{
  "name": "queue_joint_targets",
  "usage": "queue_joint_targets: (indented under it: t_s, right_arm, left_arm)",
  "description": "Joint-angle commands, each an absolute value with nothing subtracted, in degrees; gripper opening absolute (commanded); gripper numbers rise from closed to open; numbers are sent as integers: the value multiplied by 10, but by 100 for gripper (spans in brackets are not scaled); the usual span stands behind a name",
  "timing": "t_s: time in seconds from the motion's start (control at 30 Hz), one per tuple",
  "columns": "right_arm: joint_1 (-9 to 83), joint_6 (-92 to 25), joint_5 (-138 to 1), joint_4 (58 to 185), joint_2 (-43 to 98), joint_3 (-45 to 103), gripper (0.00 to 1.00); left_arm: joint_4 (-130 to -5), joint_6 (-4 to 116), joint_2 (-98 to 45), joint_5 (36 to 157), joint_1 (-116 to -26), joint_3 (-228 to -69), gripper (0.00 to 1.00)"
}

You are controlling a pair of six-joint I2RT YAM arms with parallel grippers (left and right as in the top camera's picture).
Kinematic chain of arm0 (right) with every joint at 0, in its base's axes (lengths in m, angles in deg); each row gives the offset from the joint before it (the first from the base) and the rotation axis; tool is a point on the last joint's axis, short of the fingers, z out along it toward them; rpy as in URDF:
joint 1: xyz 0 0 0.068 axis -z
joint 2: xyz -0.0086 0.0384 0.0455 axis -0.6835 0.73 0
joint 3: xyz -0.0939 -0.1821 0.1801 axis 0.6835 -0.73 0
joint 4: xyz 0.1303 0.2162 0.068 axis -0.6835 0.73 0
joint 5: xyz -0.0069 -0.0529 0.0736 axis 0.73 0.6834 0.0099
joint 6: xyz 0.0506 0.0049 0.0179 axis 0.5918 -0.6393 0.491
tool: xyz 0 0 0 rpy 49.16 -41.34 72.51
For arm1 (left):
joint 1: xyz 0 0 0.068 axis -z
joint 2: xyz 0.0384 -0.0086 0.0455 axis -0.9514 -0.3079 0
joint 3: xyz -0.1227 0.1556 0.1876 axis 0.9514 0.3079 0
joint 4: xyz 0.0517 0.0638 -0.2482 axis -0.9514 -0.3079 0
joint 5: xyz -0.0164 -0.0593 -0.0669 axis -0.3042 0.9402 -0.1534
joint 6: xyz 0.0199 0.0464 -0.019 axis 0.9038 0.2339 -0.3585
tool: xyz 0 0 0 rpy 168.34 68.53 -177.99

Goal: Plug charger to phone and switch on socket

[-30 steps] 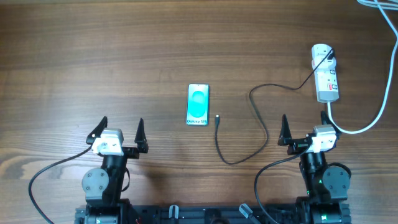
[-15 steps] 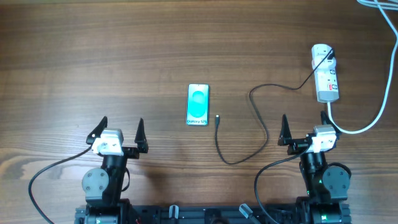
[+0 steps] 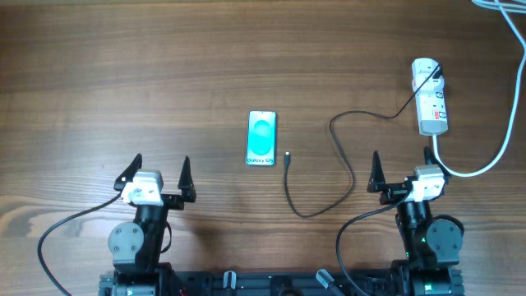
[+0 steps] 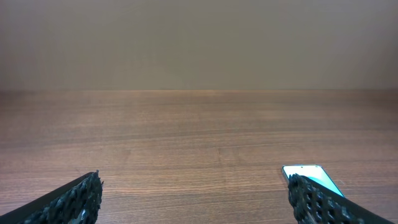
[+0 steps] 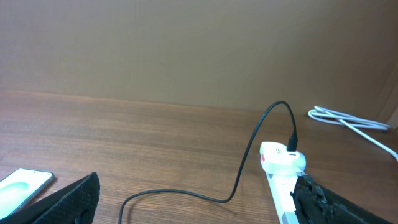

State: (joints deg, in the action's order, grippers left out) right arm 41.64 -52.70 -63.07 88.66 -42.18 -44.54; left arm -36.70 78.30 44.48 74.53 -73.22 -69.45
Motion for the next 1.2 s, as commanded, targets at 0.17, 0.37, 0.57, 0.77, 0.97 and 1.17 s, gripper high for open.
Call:
queue_joint_targets:
  t_s: [0.17, 0.37, 0.57, 0.77, 0.97, 1.17]
  right_arm:
    - [413, -531, -624, 885, -426, -446, 100]
    - [413, -531, -624, 885, -426, -446, 100]
    - [413, -532, -624, 885, -426, -446, 100]
    - [413, -531, -623, 885, -426, -446, 100]
    - [413, -532, -623, 885, -426, -446, 100]
    - [413, -532, -623, 885, -426, -446, 100]
  left_arm:
    - [-369, 784, 449, 738, -735, -691, 100]
    - [-367, 785, 449, 746, -735, -691, 100]
    - [-318, 723, 449, 997, -735, -691, 100]
    - [-78, 635, 449, 1193, -735, -691, 100]
    - [101, 541, 449, 1170, -735, -719, 100]
    - [-49, 541, 396, 1167, -735, -861, 100]
